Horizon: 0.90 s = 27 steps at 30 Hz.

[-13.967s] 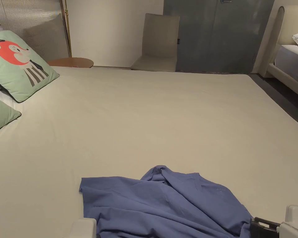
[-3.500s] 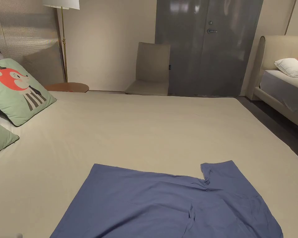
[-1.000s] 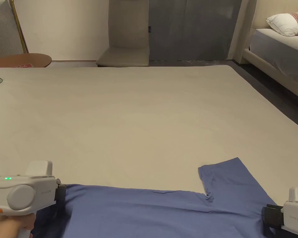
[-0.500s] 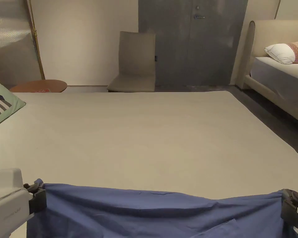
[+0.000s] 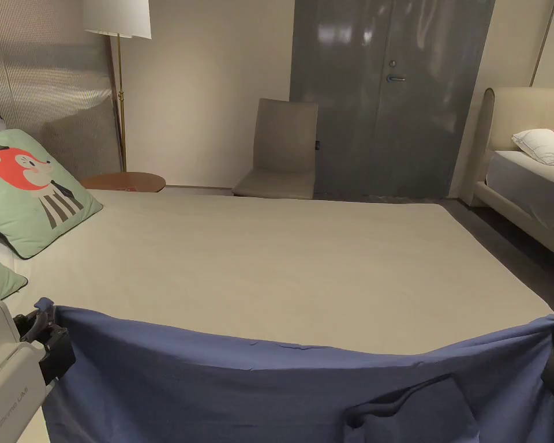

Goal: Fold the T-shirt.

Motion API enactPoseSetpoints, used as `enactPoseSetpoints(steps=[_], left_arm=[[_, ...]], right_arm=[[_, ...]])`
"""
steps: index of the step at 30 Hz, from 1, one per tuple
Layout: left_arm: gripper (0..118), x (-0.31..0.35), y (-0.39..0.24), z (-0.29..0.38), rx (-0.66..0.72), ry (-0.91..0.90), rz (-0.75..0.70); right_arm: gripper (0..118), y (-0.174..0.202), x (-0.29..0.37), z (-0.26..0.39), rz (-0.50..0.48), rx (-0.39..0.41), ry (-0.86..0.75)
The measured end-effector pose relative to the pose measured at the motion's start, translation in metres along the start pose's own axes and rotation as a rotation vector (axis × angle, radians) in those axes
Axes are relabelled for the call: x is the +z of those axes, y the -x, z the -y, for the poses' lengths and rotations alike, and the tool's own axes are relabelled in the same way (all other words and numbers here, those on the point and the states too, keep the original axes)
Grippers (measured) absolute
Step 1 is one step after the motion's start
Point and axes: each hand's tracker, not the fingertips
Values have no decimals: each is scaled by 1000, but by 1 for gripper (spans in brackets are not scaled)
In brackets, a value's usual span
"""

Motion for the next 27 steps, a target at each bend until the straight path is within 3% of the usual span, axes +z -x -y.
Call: enactPoseSetpoints(steps=[17, 27], left_arm=[[3, -69, -26, -156, -12, -136, 51], [3, -159, -60, -240, -47, -169, 50]], right_arm=[[4, 19, -86, -149, -44, -11, -197], [4, 54, -198, -225, -31, 23, -237]])
